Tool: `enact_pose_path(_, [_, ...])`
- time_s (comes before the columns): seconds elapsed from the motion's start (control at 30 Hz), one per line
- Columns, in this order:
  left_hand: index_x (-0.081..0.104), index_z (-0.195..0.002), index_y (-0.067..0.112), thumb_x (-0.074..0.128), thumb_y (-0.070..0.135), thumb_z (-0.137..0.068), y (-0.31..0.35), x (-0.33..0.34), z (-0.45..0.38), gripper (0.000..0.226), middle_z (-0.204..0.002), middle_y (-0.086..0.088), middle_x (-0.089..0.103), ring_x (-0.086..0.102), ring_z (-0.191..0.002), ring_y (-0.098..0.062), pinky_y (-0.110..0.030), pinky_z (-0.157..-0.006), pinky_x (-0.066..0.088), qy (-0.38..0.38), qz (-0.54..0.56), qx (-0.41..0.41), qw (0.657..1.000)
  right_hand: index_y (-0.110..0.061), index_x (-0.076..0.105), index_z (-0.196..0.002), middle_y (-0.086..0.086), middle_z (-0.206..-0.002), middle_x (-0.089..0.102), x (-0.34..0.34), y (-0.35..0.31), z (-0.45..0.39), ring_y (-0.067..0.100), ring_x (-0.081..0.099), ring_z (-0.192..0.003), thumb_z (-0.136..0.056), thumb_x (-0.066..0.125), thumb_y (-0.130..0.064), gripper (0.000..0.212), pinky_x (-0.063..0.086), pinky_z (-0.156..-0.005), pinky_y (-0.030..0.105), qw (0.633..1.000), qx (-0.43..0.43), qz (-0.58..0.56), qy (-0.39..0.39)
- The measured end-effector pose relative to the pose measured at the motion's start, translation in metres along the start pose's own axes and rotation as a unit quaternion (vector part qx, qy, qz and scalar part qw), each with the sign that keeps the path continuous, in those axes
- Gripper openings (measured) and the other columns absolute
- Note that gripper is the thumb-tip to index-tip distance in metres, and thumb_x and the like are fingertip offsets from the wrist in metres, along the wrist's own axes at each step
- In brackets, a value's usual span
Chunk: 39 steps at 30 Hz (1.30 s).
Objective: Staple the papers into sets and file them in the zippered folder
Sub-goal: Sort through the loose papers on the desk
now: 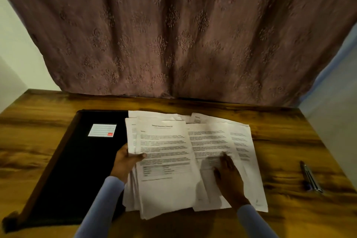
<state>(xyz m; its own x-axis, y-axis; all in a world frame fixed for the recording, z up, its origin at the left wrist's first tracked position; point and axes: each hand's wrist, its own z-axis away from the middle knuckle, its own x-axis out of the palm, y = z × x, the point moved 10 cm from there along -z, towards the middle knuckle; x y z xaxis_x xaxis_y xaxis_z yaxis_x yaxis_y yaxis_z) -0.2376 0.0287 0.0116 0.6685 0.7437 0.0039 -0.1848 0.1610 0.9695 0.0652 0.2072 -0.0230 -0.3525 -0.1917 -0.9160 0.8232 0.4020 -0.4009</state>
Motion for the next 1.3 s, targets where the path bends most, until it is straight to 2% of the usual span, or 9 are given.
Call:
enact_pose_path(0.17, [0.058,-0.112,-0.007,0.066,-0.021,-0.069,0.017,-0.031,0.001,0.046,-0.108,-0.017,0.063,0.06,-0.097,-0.029,-0.035,-0.081,0.048,0.024,0.015,0.018,0.999,-0.013,0.02,-0.147,0.008,-0.152,0.025,0.005,0.001,-0.002,0.026,0.035,-0.136,-0.092,0.052,-0.029,0.066,0.044,-0.103,0.038,1.0,0.015,0.008,-0.011])
enact_pose_path(0.37, [0.063,-0.104,0.0,0.064,-0.023,-0.068,0.039,-0.047,0.0,0.042,-0.085,0.005,0.073,0.071,-0.072,-0.012,-0.022,-0.062,0.058,0.019,0.046,0.033,0.998,-0.013,0.022,-0.146,0.007,-0.151,0.027,0.005,0.002,-0.003,0.026,0.033,-0.136,-0.091,0.052,-0.028,0.064,0.041,-0.106,0.038,1.0,0.015,0.006,-0.006])
enact_pose_path(0.6, [0.061,-0.114,-0.002,0.068,-0.017,-0.069,0.082,-0.048,0.0,0.047,-0.098,-0.01,0.071,0.067,-0.091,-0.028,-0.038,-0.079,0.056,0.016,0.071,0.057,0.996,-0.009,0.027,-0.144,0.011,-0.15,0.03,0.009,0.0,-0.005,0.029,0.03,-0.138,-0.089,0.057,-0.027,0.066,0.038,-0.108,0.042,0.999,0.007,0.042,-0.009])
enact_pose_path(0.7, [0.059,-0.115,-0.003,0.066,-0.018,-0.071,0.101,-0.046,0.001,0.047,-0.095,-0.007,0.072,0.067,-0.086,-0.021,-0.028,-0.068,0.059,0.013,0.076,0.077,0.994,-0.007,0.031,-0.142,0.014,-0.148,0.034,0.006,-0.006,-0.007,0.031,0.032,-0.137,-0.088,0.058,-0.025,0.063,0.038,-0.108,0.045,0.999,0.003,0.039,-0.012])
enact_pose_path(0.83, [0.059,-0.114,-0.003,0.066,-0.019,-0.07,0.098,-0.024,0.002,0.047,-0.103,-0.014,0.068,0.065,-0.093,-0.031,-0.029,-0.07,0.059,-0.008,0.086,0.071,0.994,-0.011,0.049,-0.129,0.014,-0.134,0.051,-0.03,-0.027,-0.007,0.033,0.048,-0.124,-0.092,0.055,-0.018,0.038,0.043,-0.1,0.044,0.981,0.001,-0.188,0.038])
enact_pose_path(0.97, [0.062,-0.109,0.002,0.066,-0.02,-0.07,0.071,0.01,0.004,0.045,-0.096,-0.007,0.073,0.064,-0.101,-0.034,-0.032,-0.076,0.058,-0.041,0.097,0.042,0.994,-0.028,0.056,-0.102,0.006,-0.107,0.065,-0.063,-0.059,-0.01,0.026,0.062,-0.099,-0.093,0.048,-0.03,0.012,0.051,-0.085,0.041,0.849,0.075,-0.519,-0.06])
enact_pose_path(1.03, [0.062,-0.113,0.002,0.068,-0.017,-0.07,0.055,0.026,0.006,0.048,-0.109,-0.015,0.069,0.063,-0.105,-0.034,-0.039,-0.084,0.056,-0.056,0.091,0.028,0.994,-0.026,0.059,-0.096,0.002,-0.099,0.067,-0.074,-0.075,-0.014,0.023,0.064,-0.092,-0.088,0.057,-0.032,0.01,0.053,-0.08,0.038,0.848,0.061,-0.518,-0.098])
enact_pose_path(1.13, [0.06,-0.119,0.005,0.076,-0.008,-0.067,0.036,0.044,0.009,0.056,-0.117,-0.013,0.066,0.062,-0.11,-0.03,-0.042,-0.09,0.053,-0.073,0.071,0.026,0.994,-0.023,0.061,-0.09,-0.006,-0.09,0.067,-0.083,-0.071,-0.022,0.011,0.063,-0.084,-0.074,0.076,-0.022,0.022,0.051,-0.068,0.023,0.871,0.065,-0.485,-0.048])
enact_pose_path(1.3, [0.057,-0.122,0.026,0.079,0.006,-0.071,0.021,0.059,0.025,0.059,-0.114,0.009,0.068,0.065,-0.103,-0.006,-0.016,-0.077,0.053,-0.06,0.04,0.044,0.996,-0.009,0.065,-0.092,-0.001,-0.086,0.065,-0.069,-0.037,-0.02,0.018,0.061,-0.078,-0.074,0.074,-0.006,0.021,0.047,-0.066,0.023,0.855,0.128,-0.503,0.0])
